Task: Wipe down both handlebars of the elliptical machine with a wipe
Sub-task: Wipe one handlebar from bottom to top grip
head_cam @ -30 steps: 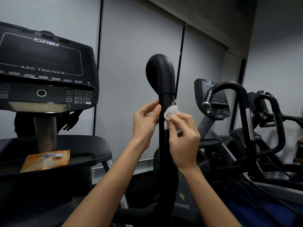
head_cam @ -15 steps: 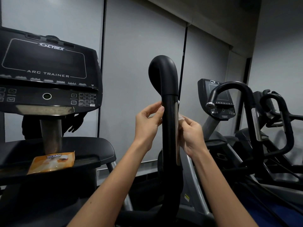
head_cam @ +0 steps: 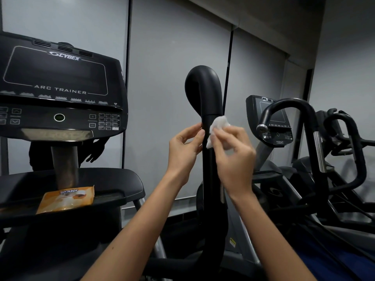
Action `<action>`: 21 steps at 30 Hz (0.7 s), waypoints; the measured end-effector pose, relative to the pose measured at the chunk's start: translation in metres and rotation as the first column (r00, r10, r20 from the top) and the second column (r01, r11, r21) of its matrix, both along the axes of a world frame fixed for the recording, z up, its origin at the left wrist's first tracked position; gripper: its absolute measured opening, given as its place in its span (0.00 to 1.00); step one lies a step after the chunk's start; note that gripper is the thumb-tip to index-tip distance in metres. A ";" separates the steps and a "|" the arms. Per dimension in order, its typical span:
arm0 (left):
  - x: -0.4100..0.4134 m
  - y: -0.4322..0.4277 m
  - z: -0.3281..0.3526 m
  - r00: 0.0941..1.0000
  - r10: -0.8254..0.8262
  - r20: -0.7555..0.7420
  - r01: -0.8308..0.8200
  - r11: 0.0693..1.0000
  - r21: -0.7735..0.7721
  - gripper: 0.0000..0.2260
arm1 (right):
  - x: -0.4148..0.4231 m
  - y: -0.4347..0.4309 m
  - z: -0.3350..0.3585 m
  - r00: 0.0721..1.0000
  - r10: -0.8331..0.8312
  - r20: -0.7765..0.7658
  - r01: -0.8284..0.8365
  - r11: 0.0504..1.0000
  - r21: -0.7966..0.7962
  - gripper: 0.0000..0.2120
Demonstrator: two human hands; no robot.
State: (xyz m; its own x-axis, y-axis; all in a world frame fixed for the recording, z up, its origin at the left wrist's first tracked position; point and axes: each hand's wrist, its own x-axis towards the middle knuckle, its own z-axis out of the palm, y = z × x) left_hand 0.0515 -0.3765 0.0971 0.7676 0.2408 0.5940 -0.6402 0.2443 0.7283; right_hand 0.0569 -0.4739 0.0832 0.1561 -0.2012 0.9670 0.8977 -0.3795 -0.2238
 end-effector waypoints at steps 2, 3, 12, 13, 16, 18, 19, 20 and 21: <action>0.001 0.000 0.000 1.000 0.006 -0.007 -0.006 1.000 0.001 0.09 | 0.000 -0.003 -0.026 0.994 -0.077 0.081 0.081 0.996 -0.037 0.08; 0.001 0.000 0.000 1.000 0.013 -0.009 -0.013 1.000 0.006 0.09 | 0.000 -0.004 -0.037 0.987 -0.110 0.116 0.116 0.992 -0.045 0.08; 0.000 0.000 0.000 1.000 0.018 -0.008 -0.017 1.000 0.019 0.10 | 0.009 0.002 0.019 0.923 0.328 -0.202 -0.262 0.918 0.297 0.04; -0.001 0.000 0.001 1.000 0.023 -0.006 -0.023 1.000 0.022 0.10 | 0.012 0.002 0.027 0.862 0.439 -0.252 -0.329 0.864 0.381 0.06; -0.001 0.000 0.001 0.999 0.043 -0.006 -0.043 0.999 0.027 0.10 | 0.026 -0.001 0.039 0.657 0.650 -0.381 -0.443 0.742 0.502 0.09; -0.001 0.000 0.001 0.999 0.044 -0.011 -0.044 0.999 0.021 0.10 | 0.032 -0.002 0.038 0.497 0.744 -0.447 -0.511 0.667 0.542 0.11; -0.001 0.000 0.001 0.999 0.041 -0.013 -0.041 0.999 0.018 0.10 | 0.032 -0.003 0.037 0.426 0.777 -0.463 -0.539 0.629 0.560 0.11; -0.001 0.000 0.001 0.999 0.039 -0.014 -0.038 0.999 0.015 0.10 | 0.032 -0.005 0.034 0.380 0.791 -0.479 -0.560 0.609 0.561 0.12; -0.002 0.000 0.001 0.999 0.035 -0.011 -0.035 0.999 0.011 0.10 | 0.031 -0.008 0.031 0.350 0.793 -0.499 -0.578 0.602 0.551 0.12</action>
State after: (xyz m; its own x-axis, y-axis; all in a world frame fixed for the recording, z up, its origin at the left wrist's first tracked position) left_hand 0.0497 -0.3766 0.0985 0.7657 0.2612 0.5878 -0.6397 0.2137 0.7383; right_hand 0.0881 -0.4815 0.1145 0.8837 0.0948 0.4584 0.3689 0.4617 -0.8067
